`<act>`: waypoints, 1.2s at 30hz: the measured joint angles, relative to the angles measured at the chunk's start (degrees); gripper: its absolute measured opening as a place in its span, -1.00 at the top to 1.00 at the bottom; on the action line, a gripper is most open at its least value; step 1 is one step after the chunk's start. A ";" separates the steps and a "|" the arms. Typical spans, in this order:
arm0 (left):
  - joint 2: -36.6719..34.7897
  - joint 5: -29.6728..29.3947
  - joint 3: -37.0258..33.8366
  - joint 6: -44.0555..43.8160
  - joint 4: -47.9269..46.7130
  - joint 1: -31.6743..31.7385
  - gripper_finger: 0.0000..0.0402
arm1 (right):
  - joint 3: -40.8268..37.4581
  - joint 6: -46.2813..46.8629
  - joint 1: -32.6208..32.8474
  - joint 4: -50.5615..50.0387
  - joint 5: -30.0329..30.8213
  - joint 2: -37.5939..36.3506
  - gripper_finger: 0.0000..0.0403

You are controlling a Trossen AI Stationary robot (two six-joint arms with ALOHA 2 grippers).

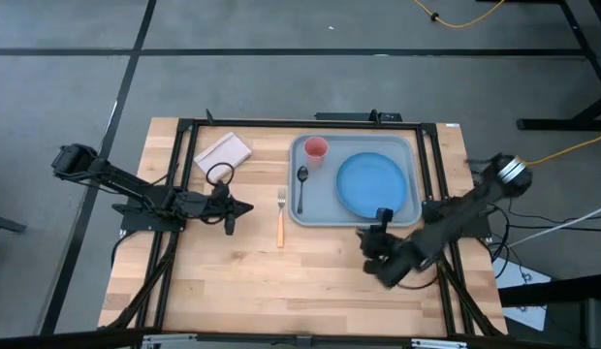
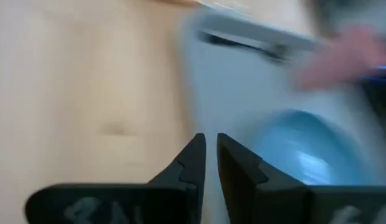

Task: Pick and place plate/cup/fork/spoon on tray
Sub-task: Put the yellow fork on the gray serving tray to the right of the black spoon

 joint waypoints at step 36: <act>-0.02 -7.08 -0.01 3.05 -0.66 0.00 1.00 | -47.09 -30.16 -27.87 35.59 -31.47 -78.69 0.77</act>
